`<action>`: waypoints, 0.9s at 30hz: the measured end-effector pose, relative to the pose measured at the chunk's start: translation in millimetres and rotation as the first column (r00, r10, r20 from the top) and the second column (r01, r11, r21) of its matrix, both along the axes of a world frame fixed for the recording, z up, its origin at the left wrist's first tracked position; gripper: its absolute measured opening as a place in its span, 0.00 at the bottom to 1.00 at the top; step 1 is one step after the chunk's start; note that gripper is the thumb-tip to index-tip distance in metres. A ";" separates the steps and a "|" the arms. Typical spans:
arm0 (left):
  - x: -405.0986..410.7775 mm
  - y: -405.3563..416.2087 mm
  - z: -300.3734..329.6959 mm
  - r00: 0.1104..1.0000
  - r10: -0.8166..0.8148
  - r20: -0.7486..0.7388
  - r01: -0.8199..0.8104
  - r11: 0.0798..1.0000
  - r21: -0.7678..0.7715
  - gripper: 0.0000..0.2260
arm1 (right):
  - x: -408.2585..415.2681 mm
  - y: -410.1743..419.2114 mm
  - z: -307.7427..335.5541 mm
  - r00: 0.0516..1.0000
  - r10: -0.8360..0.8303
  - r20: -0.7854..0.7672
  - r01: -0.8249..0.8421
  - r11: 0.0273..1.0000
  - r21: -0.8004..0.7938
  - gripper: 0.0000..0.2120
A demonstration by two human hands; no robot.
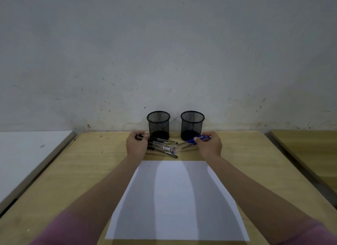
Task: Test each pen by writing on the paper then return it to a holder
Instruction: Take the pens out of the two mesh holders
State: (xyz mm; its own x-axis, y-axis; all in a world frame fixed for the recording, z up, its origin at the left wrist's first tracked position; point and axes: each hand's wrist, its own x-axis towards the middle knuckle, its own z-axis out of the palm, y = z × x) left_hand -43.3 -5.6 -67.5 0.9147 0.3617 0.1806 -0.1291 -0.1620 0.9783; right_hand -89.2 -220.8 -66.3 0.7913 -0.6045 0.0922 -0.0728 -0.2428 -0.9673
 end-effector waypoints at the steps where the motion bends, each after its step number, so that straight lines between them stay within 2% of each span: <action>1: 0.6 2.9 -3.2 1.000 -0.023 -0.022 0.024 0.997 0.068 0.06 | 0.7 0.2 -2.3 1.000 -0.003 -0.026 0.003 1.000 -0.006 0.16; 5: 4.1 9.7 -6.5 0.983 -0.130 -0.133 0.160 0.955 0.250 0.11 | 3.4 1.9 -7.6 0.996 -0.011 -0.090 0.004 0.997 -0.080 0.16; 8: 9.1 13.4 -7.9 0.945 -0.233 -0.230 0.306 0.880 0.363 0.21 | 3.3 5.5 -5.8 0.991 0.003 -0.130 -0.023 0.988 -0.152 0.14; 12: 6.0 22.4 -4.4 0.932 -0.241 -0.270 0.335 0.859 0.388 0.30 | 1.6 10.5 -0.3 0.991 -0.015 -0.130 -0.022 0.961 -0.277 0.09; 17: -23.8 44.1 5.2 0.892 -0.359 -0.276 0.448 0.791 0.418 0.26 | -3.8 22.5 3.6 0.981 0.191 -0.026 -0.186 0.903 -0.388 0.04; 21: -61.4 78.5 10.3 0.844 -0.428 -0.324 0.535 0.622 0.572 0.27 | -10.6 37.7 -1.6 0.918 0.396 -0.036 -0.365 0.803 -0.471 0.03; 24: -87.6 104.1 5.0 0.808 -0.410 -0.423 0.584 0.461 0.668 0.36 | -19.2 47.4 -4.6 0.873 0.480 -0.088 -0.452 0.727 -0.516 0.05; 27: -104.1 120.6 -7.5 0.780 -0.447 -0.437 0.605 0.362 0.709 0.44 | -25.1 55.3 -6.1 0.850 0.511 -0.126 -0.492 0.686 -0.537 0.08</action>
State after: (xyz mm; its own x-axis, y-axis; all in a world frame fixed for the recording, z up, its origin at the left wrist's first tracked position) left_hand -147.4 115.0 -75.0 0.9037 -0.4259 -0.0430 -0.3545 -0.8009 0.4826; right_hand -114.3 -165.5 -72.4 0.9526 0.0377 0.3017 0.2393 -0.7051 -0.6675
